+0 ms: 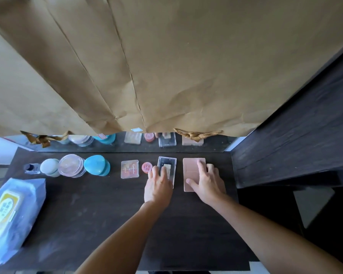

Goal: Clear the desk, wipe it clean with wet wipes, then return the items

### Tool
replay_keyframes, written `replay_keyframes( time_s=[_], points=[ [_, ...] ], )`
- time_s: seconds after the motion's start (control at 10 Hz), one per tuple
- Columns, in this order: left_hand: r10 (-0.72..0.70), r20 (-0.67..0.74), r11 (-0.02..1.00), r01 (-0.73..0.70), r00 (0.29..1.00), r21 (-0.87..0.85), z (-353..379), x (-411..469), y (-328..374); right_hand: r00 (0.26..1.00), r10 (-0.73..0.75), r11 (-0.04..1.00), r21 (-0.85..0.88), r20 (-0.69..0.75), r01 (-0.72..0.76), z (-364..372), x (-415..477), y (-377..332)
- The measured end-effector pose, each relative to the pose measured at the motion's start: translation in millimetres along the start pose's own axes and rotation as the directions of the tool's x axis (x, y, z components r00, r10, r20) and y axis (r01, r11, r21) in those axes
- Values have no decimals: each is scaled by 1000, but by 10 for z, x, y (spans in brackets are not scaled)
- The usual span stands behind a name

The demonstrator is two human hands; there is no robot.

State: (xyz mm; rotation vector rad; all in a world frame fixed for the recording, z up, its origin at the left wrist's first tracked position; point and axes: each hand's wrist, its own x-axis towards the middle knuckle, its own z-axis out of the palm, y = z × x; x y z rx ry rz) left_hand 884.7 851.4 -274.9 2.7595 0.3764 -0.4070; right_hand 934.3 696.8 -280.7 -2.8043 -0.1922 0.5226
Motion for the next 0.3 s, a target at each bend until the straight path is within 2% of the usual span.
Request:
replay_keyframes(
  time_s=[0.1,0.2,0.3],
  points=[
    [-34,-17,998,33,999,-46,15,-98,-107,999,10,999,-42,39,-9,-24,14,-36],
    [-2,-33,999,0,999,-44,-6,-262,-282,997,25,994,-106,77,-17,-117,-37,-62],
    [8,-59,1000,-8,998,9,23,-458,-548,1000,5,985,-175,-17,-8,-150,-134,-65]
  ],
)
